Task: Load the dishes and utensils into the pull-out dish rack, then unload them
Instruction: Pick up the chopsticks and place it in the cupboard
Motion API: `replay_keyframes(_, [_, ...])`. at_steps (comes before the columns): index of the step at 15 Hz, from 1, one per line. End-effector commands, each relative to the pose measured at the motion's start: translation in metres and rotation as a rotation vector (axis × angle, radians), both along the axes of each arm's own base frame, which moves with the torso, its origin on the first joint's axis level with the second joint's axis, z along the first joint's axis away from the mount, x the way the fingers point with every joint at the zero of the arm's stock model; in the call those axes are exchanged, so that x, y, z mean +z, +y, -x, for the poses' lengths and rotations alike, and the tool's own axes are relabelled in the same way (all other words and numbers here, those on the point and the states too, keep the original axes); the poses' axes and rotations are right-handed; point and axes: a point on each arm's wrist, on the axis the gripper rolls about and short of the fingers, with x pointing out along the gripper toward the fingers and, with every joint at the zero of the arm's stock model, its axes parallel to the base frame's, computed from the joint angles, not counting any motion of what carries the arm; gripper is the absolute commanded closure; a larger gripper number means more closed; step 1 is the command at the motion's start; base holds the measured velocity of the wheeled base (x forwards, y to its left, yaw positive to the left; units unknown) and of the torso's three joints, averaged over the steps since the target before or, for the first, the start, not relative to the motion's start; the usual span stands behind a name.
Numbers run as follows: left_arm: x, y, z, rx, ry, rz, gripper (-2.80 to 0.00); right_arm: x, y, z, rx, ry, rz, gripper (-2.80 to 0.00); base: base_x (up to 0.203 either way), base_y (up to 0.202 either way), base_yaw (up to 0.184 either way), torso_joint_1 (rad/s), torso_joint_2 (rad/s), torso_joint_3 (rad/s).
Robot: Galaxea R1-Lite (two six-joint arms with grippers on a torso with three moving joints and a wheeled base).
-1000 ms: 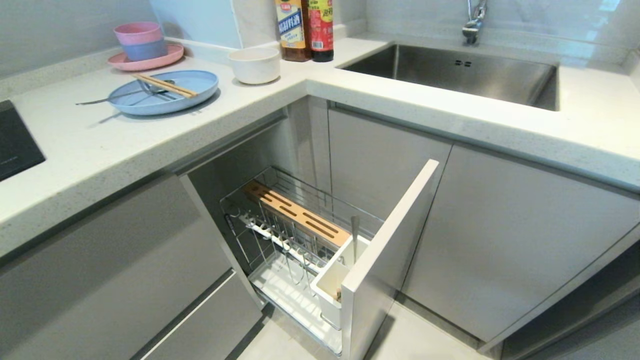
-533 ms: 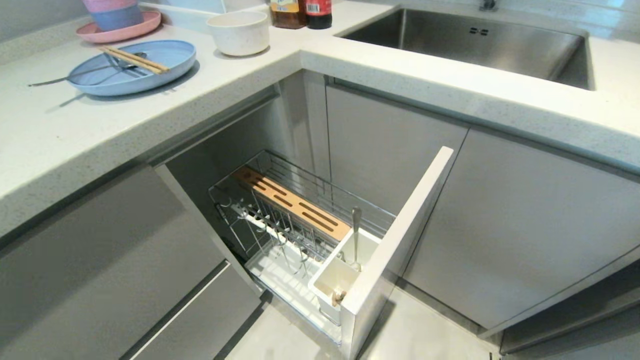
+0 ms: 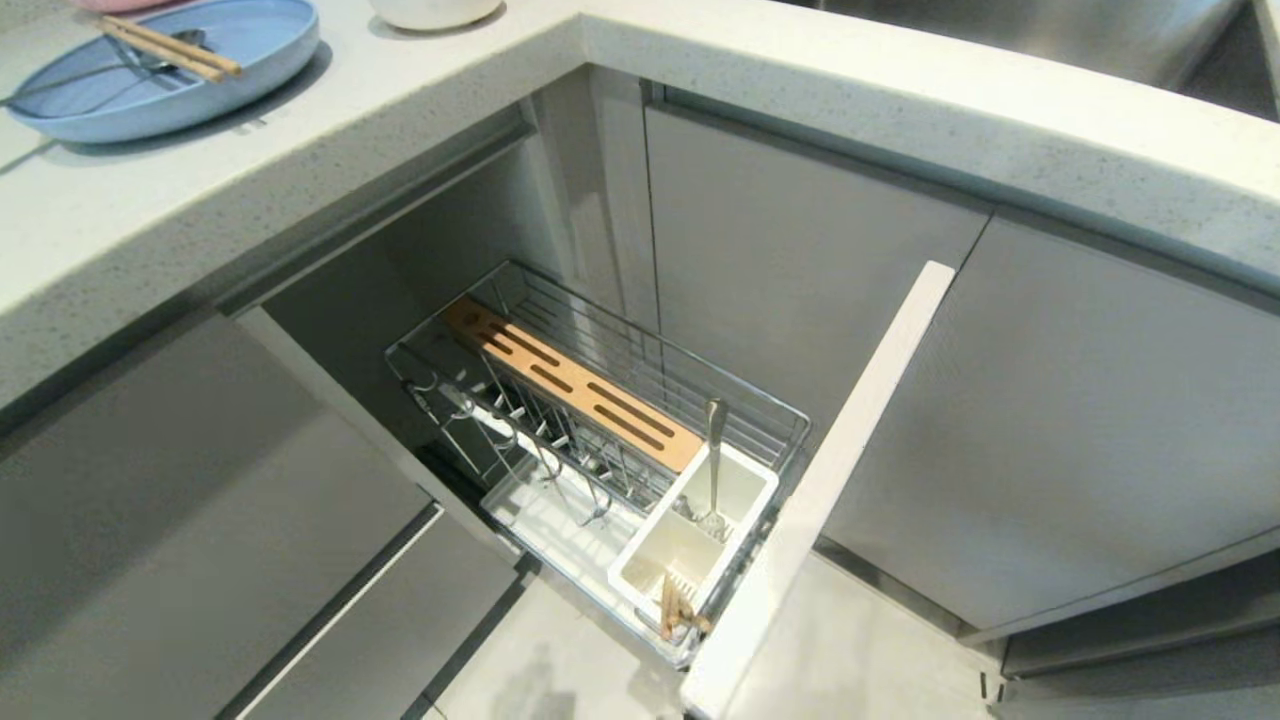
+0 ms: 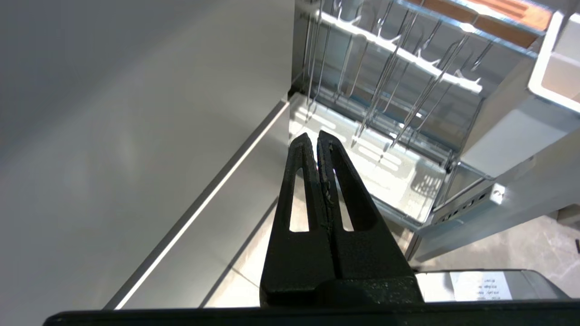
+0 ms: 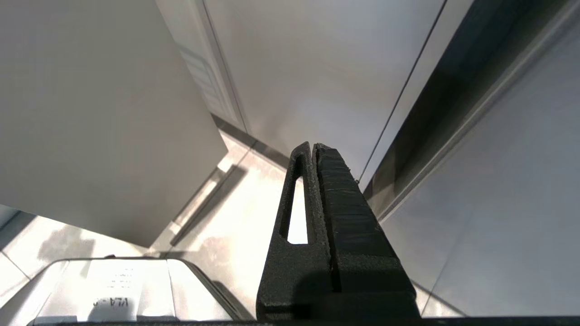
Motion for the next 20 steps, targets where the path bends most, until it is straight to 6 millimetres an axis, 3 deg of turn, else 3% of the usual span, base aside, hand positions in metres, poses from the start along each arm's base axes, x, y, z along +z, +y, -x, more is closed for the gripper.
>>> replay_keyframes(1, [-0.005,0.0,-0.001,0.0,0.018,0.002,0.0,0.0,0.0,0.0,0.0,0.001,0.0,0.0,0.0,0.0,0.0,0.002,0.01,-0.193])
replay_keyframes(6, [-0.005,0.0,-0.001,-0.001,0.018,0.007,0.0,0.0,0.0,0.0,-0.001,0.0,0.0,0.0,0.0,0.0,0.0,0.002,0.0,-0.182])
replay_keyframes(13, [-0.001,0.0,-0.001,-0.008,-0.024,-0.031,0.0,0.0,0.0,0.0,0.0,-0.001,0.0,0.0,0.0,0.0,0.0,0.001,0.0,-0.016])
replay_keyframes(15, [0.025,-0.001,0.006,-0.037,-0.161,-0.043,0.0,0.0,0.0,0.0,0.0,0.001,0.0,0.0,0.0,0.0,0.0,0.0,0.0,0.0])
replay_keyframes(20, [0.138,-0.004,0.065,-0.158,-0.446,-0.089,0.0,0.0,0.0,0.0,0.0,0.0,0.0,0.0,0.0,0.0,0.0,0.0,0.0,0.0])
